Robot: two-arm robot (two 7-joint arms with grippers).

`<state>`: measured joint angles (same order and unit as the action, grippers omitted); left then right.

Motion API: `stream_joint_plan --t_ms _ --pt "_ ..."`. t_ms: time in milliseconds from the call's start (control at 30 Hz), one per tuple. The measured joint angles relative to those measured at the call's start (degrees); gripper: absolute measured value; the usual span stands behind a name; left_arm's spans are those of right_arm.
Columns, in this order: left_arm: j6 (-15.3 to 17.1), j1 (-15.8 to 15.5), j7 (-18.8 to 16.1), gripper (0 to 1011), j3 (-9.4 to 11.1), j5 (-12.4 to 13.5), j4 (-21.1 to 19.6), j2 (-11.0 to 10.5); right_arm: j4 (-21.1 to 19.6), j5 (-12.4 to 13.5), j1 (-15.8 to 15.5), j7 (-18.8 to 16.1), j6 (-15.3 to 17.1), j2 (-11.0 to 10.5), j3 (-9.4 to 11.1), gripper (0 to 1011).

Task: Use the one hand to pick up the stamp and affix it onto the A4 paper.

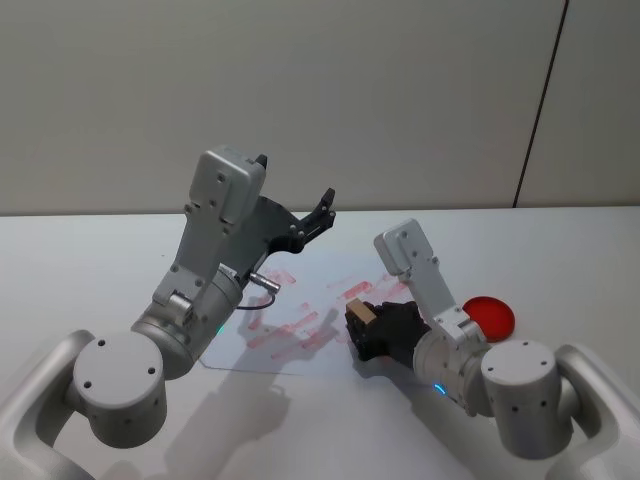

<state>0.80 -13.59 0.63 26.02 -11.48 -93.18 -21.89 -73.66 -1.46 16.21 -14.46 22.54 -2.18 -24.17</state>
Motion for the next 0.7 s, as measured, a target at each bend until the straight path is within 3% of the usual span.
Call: stream_joint_plan --t_ms 400,700 --pt "0.0 0.0 0.0 1002 0.0 0.0 0.0 0.0 0.37 0.33 -0.38 1.35 0.11 0.23 -0.15 218" --pt "0.0 0.0 0.0 1001 0.0 0.0 0.0 0.0 -1.5 2.17 -0.21 1.96 -2.28 0.07 0.76 218"
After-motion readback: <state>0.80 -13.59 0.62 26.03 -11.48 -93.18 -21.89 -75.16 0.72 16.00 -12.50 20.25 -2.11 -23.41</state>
